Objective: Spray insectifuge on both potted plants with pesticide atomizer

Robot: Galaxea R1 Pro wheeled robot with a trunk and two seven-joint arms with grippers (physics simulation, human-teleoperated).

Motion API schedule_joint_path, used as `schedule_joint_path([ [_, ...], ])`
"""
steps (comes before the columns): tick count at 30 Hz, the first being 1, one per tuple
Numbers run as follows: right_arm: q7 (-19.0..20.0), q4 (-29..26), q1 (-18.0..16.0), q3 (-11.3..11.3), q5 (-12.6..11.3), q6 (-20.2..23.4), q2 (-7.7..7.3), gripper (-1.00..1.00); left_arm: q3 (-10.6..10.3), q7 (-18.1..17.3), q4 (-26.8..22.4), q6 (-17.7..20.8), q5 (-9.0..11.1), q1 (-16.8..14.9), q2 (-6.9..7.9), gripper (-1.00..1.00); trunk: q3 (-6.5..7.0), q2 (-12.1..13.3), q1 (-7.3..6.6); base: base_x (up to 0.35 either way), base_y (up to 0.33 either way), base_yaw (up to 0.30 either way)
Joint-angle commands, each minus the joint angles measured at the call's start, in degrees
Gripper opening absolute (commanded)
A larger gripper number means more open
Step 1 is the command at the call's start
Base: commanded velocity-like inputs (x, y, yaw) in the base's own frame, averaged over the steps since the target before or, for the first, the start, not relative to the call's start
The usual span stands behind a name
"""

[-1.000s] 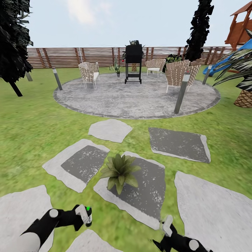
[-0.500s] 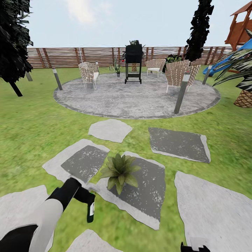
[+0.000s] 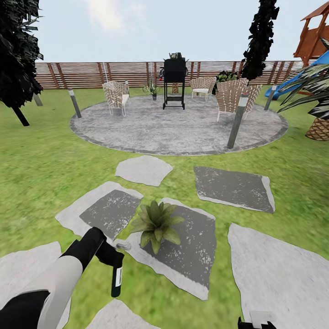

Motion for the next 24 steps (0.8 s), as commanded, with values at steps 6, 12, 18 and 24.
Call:
schedule_joint_path([
  [6, -0.25, 0.03, -0.05, -0.46, 0.53, -0.23, 0.04, 1.0, 0.7, -0.61, -0.07, 0.41, -0.49, -0.57, -0.48, -1.0, -0.05, -0.02, -0.01, 0.058, -0.197, 0.0],
  [12, -0.25, -0.05, -0.05, -0.46, 0.43, -0.24, 0.16, 1.0, 0.58, -0.65, -0.07, 0.55, -0.48, -0.69, -0.46, -1.0, -0.05, -0.02, -0.01, 0.131, -0.249, 0.0],
  [18, -0.25, -0.08, -0.05, -0.46, 0.43, -0.25, 0.2, 1.0, 0.1, -0.86, -0.02, 4.31, -0.41, -1.47, -0.81, -1.0, -0.05, -0.02, -0.01, 0.287, -0.097, 0.0],
  [24, -0.25, -0.08, -0.05, -0.46, 0.43, -0.25, 0.17, 1.0, -11.37, -8.58, -0.03, 8.33, -0.44, -3.73, -0.71, -1.0, -0.05, -0.02, -0.01, 0.141, -0.004, 0.0],
])
